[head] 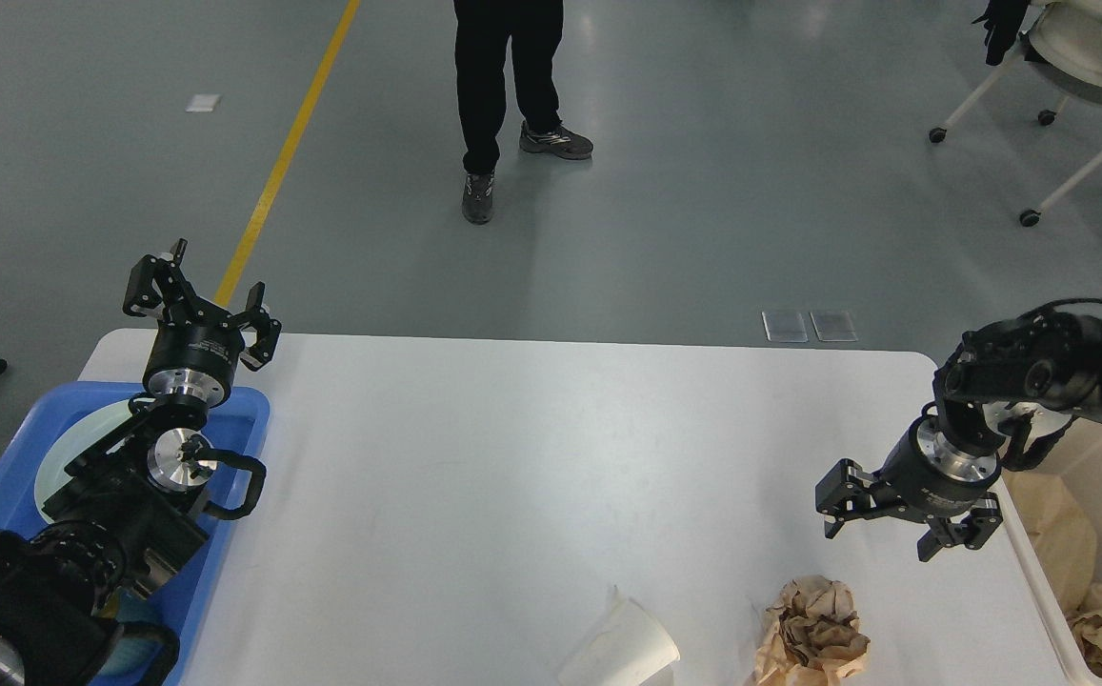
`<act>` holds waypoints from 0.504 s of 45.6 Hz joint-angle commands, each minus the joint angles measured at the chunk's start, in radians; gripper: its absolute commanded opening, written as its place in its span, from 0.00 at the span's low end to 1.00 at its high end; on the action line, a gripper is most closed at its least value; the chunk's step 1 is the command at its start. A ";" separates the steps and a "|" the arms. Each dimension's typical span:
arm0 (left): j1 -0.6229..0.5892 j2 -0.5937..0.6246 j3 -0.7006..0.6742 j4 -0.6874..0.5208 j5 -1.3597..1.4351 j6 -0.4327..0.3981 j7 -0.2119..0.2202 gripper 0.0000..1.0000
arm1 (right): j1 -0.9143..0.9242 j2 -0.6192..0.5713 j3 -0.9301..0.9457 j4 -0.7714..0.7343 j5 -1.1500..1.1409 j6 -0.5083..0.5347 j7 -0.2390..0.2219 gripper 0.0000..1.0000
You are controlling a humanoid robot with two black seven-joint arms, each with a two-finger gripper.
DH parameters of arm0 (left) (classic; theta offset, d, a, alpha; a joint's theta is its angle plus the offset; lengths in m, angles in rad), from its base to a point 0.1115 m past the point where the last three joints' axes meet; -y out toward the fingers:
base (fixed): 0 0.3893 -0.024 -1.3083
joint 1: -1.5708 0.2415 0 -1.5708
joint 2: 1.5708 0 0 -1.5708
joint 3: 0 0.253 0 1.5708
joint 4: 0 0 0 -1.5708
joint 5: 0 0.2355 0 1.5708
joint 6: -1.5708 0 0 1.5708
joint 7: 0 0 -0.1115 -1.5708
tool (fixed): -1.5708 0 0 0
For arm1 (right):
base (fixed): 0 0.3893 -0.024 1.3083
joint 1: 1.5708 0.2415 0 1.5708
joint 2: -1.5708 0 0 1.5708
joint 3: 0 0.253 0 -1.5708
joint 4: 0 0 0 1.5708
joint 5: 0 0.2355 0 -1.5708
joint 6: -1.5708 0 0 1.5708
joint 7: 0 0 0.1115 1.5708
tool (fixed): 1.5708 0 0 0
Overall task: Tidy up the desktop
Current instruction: 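Move the right gripper down to the second crumpled brown paper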
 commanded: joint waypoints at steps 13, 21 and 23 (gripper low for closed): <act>0.000 0.000 0.000 0.000 0.000 0.000 0.000 0.96 | -0.063 -0.012 0.076 0.002 0.003 -0.046 0.001 1.00; 0.000 0.000 0.000 0.000 0.000 0.000 0.000 0.96 | -0.065 -0.017 0.082 0.009 0.003 -0.041 0.001 1.00; 0.000 0.000 0.000 0.000 0.000 0.000 0.000 0.96 | -0.068 -0.015 0.082 0.009 0.003 -0.041 0.001 1.00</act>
